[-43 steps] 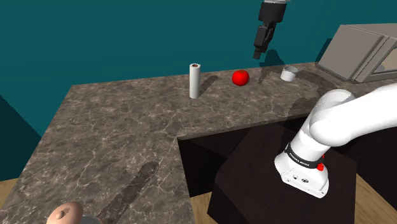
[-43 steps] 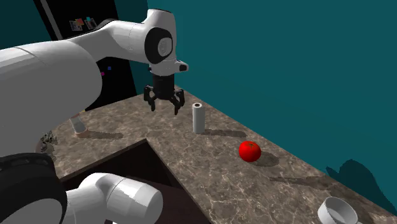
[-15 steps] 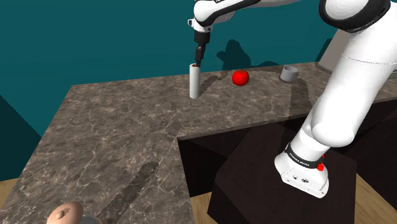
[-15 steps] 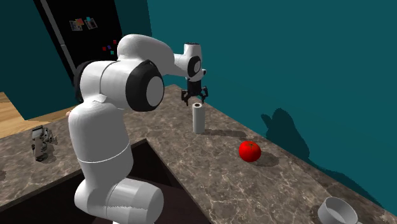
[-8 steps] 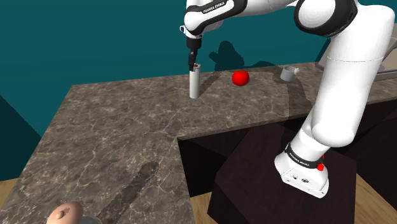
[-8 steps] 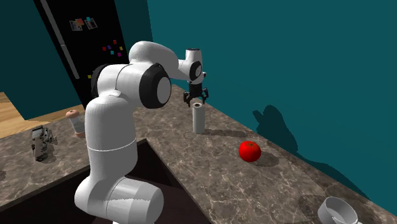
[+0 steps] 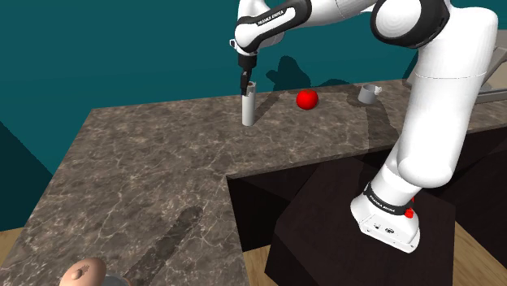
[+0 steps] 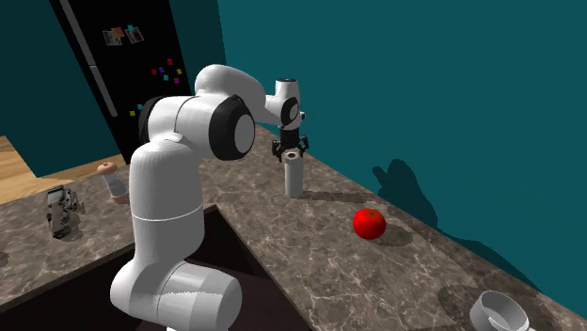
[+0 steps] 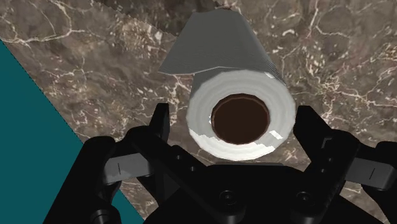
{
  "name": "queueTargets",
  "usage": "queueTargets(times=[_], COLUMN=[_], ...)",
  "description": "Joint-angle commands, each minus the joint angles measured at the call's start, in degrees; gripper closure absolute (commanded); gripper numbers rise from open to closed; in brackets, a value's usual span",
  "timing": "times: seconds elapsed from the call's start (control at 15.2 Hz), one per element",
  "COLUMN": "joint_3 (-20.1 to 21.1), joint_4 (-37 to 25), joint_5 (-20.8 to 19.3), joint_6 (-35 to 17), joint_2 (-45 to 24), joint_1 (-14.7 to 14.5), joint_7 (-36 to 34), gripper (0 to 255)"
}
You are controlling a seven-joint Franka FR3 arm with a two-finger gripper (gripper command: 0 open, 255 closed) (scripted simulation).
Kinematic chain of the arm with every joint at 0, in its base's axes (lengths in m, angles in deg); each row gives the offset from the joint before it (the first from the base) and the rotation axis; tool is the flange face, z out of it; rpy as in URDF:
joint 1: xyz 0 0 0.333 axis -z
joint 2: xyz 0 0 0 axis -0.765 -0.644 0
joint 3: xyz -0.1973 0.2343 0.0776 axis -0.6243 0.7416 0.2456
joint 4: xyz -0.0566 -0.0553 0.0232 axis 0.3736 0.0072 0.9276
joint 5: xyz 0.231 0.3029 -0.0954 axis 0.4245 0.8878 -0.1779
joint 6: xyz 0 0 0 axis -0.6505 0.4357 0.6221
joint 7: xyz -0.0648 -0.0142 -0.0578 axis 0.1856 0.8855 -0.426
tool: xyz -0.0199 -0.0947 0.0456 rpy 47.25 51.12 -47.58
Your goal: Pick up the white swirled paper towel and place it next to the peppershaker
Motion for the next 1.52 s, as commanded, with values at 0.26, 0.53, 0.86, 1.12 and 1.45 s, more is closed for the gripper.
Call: queueTargets(times=[0.26, 0.53, 0.86, 1.12, 1.45], joint_3=[0.0, -0.01, -0.01, -0.06, -0.12], joint_4=[0.0, 0.04, -0.42, -2.28, -4.92], joint_5=[0.0, 0.0, -0.04, -0.19, -0.34], joint_6=[-0.03, -0.04, 0.64, 3.41, 6.94], joint_2=[-0.02, 0.01, 0.24, 1.15, 2.05], joint_1=[0.0, 0.01, 0.0, -0.03, -0.04], joint_7=[0.0, 0.02, -0.02, -0.1, -0.17], gripper=[255, 255, 255, 255, 255])
